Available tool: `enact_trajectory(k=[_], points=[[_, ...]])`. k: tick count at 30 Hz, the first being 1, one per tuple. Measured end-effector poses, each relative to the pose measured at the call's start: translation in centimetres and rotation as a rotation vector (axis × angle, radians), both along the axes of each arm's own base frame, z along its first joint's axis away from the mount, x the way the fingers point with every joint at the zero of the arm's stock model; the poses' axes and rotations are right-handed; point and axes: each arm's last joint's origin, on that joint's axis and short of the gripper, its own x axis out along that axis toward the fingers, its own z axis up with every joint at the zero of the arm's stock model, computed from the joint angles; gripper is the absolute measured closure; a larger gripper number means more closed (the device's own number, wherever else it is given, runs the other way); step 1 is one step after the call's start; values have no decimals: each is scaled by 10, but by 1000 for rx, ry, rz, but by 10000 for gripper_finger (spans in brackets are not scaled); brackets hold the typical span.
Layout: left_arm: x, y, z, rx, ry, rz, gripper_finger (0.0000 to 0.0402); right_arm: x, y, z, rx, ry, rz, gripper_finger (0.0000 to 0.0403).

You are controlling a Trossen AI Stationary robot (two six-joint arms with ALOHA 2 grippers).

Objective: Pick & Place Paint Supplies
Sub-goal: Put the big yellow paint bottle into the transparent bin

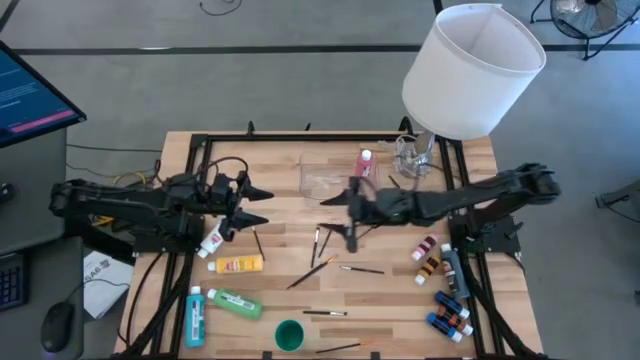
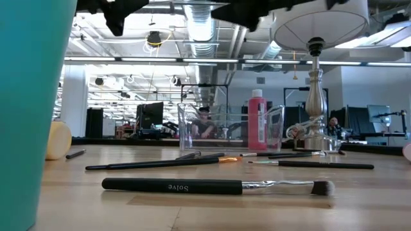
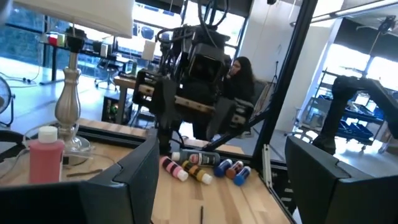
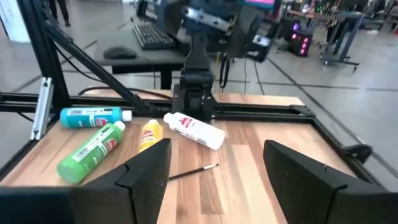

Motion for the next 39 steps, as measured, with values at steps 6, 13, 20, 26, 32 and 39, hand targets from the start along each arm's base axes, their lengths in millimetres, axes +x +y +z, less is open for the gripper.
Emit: enact_trajectory(k=[6, 13, 20, 26, 32, 39], points=[[-5, -3, 0, 1, 15, -27, 161, 54, 9, -22, 26, 96, 44, 154], [-5, -3, 0, 1, 15, -28, 161, 107, 19, -46, 37, 210, 107, 154], [-5, -3, 0, -2, 18, -29, 161, 146, 34, -63, 56, 217, 180, 154], [-5, -6, -1, -21, 27, -46, 161, 172, 45, -86, 48, 244, 196, 154], [-5, -10, -1, -20, 29, -74, 161, 193, 52, -103, 45, 253, 199, 154], [-5, -13, -2, -19, 33, -89, 161, 215, 55, -123, 43, 268, 192, 154]])
